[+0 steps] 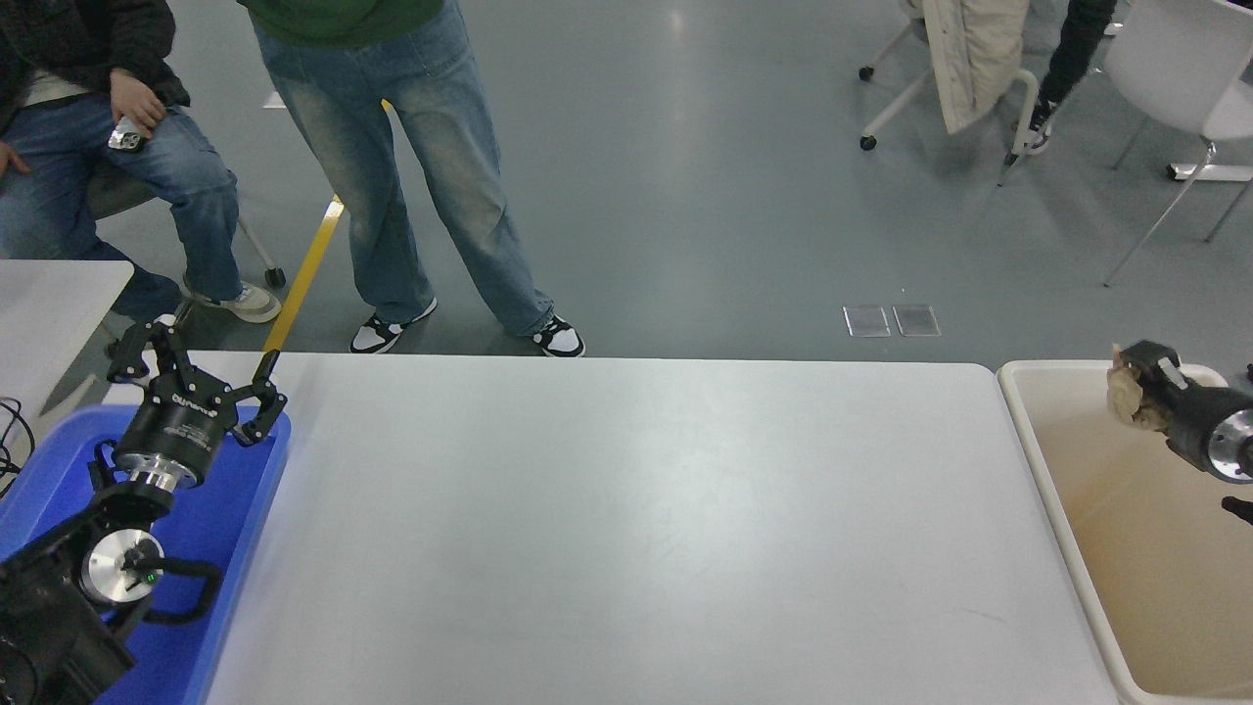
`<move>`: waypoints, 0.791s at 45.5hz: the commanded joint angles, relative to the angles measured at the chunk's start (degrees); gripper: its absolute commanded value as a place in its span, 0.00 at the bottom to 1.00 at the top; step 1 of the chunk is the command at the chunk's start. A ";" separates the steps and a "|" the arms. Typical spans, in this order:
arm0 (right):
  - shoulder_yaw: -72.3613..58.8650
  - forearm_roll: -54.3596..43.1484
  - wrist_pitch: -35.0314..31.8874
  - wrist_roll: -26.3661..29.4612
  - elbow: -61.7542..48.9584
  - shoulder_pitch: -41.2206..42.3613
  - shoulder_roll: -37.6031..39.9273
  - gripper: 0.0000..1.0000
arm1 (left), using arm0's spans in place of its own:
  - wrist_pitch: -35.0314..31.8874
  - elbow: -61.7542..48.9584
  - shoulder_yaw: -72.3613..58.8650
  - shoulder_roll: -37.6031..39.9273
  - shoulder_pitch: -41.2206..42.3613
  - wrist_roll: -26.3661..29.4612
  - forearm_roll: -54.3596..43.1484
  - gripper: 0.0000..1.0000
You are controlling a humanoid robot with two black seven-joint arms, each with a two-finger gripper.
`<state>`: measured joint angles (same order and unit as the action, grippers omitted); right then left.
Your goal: Clean the table surface
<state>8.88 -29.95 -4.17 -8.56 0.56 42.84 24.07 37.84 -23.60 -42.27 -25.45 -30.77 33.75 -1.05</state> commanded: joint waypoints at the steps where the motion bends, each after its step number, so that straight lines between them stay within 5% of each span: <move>1: -0.18 1.21 5.49 3.99 -8.73 -5.74 -4.65 0.00 | 0.04 -0.04 0.00 -0.04 0.01 0.00 0.00 1.00; 21: -0.26 1.21 10.06 3.81 -8.29 -6.10 -5.17 0.00 | -0.05 -0.04 0.00 -0.04 0.01 0.00 0.00 1.00; 22: -0.26 1.21 10.67 3.81 -8.38 -5.92 -5.35 0.08 | -0.05 -0.04 0.00 -0.04 0.01 0.00 0.00 1.00; 24: -0.26 1.21 11.82 3.81 -8.38 -5.83 -5.35 0.62 | -0.05 -0.04 0.00 -0.04 0.01 0.00 0.00 1.00; 25: -0.35 1.21 12.34 3.73 -8.38 -5.92 -5.35 0.78 | -0.05 -0.04 0.00 0.05 0.01 0.00 0.00 1.00; 27: -0.44 1.21 12.43 3.73 -8.38 -5.92 -5.27 0.83 | -0.05 -0.04 0.00 0.05 0.01 0.00 0.00 1.00; 29: -1.05 1.12 12.35 3.73 -8.47 -5.92 -5.26 1.00 | -0.05 -0.04 0.00 -0.04 0.01 0.00 0.00 1.00; 36: -5.62 1.21 13.75 3.81 -8.73 -5.66 -4.91 1.00 | -0.05 -0.04 0.00 -0.04 0.01 0.00 0.00 1.00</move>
<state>7.06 -28.80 7.11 -4.86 -7.77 36.95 19.17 37.81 -23.63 -42.28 -25.45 -30.76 33.75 -1.06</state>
